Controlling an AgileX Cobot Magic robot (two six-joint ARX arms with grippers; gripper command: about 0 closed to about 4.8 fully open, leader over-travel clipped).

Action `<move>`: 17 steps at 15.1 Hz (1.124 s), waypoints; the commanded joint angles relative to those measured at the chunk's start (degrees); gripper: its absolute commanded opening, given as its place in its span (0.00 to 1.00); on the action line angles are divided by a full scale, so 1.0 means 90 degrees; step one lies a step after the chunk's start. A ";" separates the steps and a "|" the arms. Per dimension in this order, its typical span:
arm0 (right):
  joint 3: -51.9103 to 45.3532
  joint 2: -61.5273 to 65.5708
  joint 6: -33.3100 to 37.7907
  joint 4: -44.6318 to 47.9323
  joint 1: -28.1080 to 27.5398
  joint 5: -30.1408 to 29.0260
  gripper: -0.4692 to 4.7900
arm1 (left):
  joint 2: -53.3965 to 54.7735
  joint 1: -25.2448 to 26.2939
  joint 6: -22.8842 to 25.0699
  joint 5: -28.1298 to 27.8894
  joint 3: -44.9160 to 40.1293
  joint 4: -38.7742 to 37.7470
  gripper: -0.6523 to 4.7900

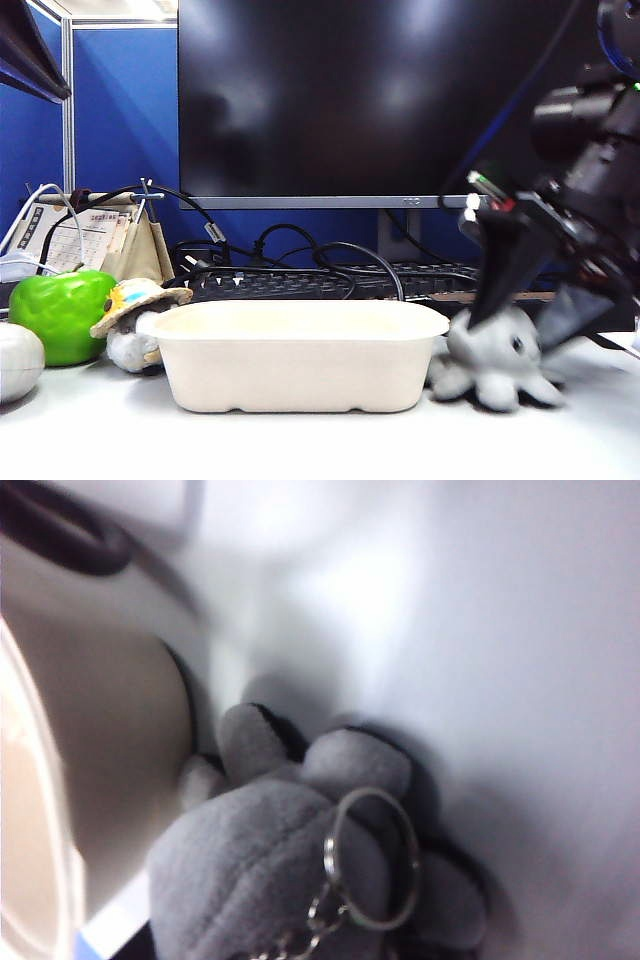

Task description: Identity fluffy octopus among items on the table, put them into the paper lunch box.

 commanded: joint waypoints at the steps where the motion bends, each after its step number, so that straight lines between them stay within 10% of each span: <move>1: 0.0673 -0.0024 -0.0005 -0.0260 -0.0002 0.0000 0.55 | -0.0010 0.0002 0.0027 0.0002 0.0027 0.0053 0.17; 17: 0.1571 -0.0024 -0.0296 -0.1149 -0.0007 0.1484 0.55 | -0.0010 0.0002 0.0027 0.0002 0.0027 -0.0046 0.17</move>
